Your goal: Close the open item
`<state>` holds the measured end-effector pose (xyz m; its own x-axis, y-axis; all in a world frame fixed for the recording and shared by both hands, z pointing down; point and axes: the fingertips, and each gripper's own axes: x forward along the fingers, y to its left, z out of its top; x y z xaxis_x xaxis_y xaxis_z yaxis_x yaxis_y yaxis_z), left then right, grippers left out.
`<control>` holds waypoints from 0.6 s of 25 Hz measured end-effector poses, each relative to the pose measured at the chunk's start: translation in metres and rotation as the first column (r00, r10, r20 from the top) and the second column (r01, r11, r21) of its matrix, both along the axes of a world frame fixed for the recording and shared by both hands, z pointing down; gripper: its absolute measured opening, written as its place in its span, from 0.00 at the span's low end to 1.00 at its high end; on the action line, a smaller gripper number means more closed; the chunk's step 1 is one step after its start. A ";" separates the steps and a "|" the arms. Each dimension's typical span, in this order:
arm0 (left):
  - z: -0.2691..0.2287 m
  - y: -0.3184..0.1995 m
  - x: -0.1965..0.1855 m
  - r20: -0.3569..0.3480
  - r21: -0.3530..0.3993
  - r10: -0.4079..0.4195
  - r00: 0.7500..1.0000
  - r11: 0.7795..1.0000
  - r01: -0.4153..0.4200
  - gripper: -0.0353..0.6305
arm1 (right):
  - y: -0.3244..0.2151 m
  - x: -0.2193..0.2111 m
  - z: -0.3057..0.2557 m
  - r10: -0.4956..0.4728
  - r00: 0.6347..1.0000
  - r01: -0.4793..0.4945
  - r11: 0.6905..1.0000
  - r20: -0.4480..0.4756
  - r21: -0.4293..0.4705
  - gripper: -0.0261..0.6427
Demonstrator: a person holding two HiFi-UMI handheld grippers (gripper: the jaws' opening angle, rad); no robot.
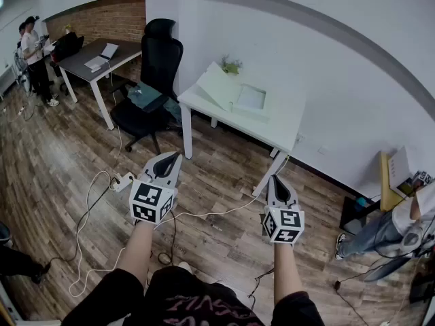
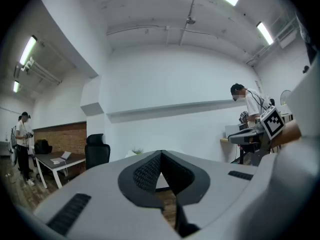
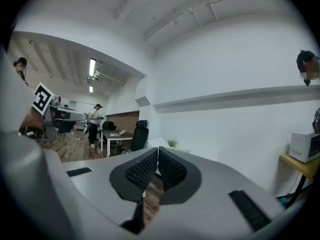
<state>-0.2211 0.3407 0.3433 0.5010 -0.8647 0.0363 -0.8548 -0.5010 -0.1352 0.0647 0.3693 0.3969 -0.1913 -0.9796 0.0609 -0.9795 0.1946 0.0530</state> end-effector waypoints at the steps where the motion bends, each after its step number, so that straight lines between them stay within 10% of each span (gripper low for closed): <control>1: -0.002 -0.001 -0.001 -0.001 0.003 -0.004 1.000 1.000 0.004 0.07 | 0.000 -0.001 -0.001 -0.001 1.000 0.001 1.000 -0.001 0.002 0.08; 15: -0.002 -0.004 -0.016 -0.048 -0.011 -0.016 0.999 1.000 0.016 0.07 | -0.002 -0.017 0.000 -0.034 0.999 0.035 0.999 0.016 -0.014 0.08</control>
